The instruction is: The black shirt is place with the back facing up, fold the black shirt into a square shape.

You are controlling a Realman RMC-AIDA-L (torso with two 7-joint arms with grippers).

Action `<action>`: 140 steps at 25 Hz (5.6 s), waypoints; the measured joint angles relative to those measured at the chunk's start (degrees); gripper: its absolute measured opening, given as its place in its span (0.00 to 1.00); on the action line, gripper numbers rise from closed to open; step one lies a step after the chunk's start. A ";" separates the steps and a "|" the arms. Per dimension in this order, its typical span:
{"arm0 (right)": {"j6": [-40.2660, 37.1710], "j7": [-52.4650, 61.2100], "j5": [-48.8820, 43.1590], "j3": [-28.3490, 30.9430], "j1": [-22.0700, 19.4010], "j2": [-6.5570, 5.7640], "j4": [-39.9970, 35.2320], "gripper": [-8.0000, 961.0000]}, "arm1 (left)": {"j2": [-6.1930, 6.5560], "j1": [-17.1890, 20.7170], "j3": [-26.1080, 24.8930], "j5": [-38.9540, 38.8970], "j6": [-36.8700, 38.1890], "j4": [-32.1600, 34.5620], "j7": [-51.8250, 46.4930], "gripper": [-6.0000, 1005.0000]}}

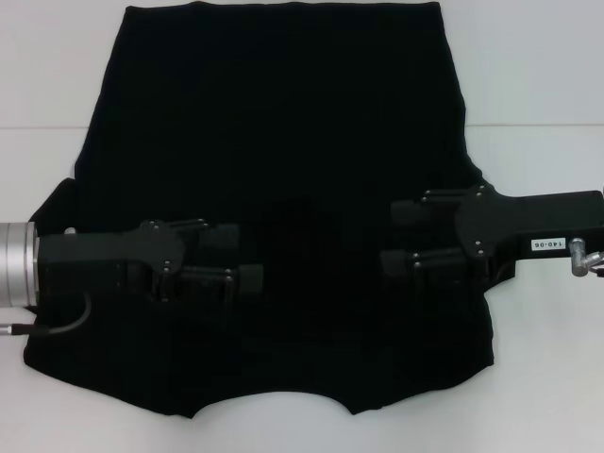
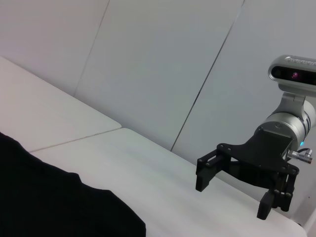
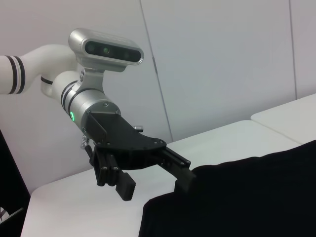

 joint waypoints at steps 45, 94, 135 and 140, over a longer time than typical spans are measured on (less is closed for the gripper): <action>5.31 0.37 1.89 0.60 4.00 1.50 5.94 0.83 | 1.38 2.72 -10.17 22.87 -31.16 9.52 -32.53 0.92; 6.09 0.48 2.45 0.66 3.93 1.50 6.06 0.79 | 0.53 1.91 -3.89 30.06 -41.85 5.80 -35.95 0.52; 7.01 0.20 4.90 0.80 3.05 1.50 6.78 0.77 | 0.51 3.67 -7.23 31.46 -41.67 9.22 -36.27 0.03; 7.06 0.06 4.90 0.68 3.09 1.50 6.78 0.76 | 0.69 3.76 -8.15 31.47 -42.02 9.23 -36.25 0.03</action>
